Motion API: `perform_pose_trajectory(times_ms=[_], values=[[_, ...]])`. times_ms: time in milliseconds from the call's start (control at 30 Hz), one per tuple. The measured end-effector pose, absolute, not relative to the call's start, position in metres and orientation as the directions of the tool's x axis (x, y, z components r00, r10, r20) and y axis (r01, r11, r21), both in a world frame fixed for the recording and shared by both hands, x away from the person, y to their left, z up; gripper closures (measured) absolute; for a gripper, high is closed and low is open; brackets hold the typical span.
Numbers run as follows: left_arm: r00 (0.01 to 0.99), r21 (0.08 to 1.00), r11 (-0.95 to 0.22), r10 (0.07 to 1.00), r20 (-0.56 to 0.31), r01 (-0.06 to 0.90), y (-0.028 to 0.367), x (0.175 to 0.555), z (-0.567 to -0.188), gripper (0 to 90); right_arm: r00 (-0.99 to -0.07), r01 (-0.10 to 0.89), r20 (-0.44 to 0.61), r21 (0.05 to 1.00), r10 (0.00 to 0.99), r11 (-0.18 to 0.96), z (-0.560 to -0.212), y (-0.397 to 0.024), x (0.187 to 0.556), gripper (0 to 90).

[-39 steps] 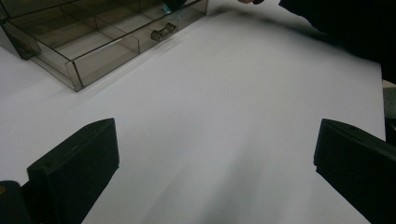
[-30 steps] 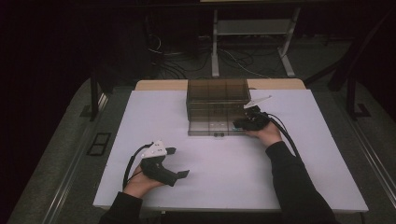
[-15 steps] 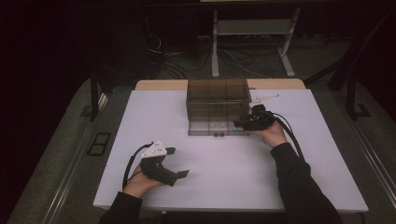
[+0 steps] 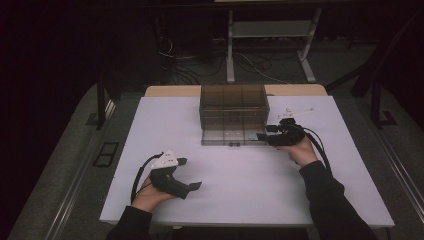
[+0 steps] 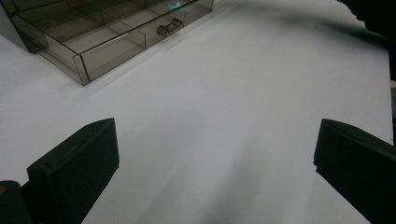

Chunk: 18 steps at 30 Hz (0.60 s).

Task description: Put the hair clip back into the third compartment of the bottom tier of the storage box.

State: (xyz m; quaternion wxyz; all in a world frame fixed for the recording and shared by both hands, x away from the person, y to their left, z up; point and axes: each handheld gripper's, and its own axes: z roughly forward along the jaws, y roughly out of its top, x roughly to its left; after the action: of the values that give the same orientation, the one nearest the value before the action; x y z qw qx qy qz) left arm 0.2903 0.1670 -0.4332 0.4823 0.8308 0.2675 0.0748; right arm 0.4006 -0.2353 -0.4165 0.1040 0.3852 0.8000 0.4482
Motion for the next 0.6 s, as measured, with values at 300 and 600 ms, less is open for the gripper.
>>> perform_pose_trajectory(times_ms=[300, 600], values=[[0.850, 0.844, -0.392, 0.510, -0.131, 0.365, 0.166, 0.291, -0.433, 0.0, -0.676, 0.532, 0.160, 0.781, 0.719, 0.326, -0.424, -0.241, 0.379, 34.6], [0.851, 0.842, -0.396, 0.508, -0.133, 0.367, 0.165, 0.292, -0.435, 0.0, -0.676, 0.516, 0.141, 0.792, 0.723, 0.328, -0.422, -0.253, 0.357, 25.5]])
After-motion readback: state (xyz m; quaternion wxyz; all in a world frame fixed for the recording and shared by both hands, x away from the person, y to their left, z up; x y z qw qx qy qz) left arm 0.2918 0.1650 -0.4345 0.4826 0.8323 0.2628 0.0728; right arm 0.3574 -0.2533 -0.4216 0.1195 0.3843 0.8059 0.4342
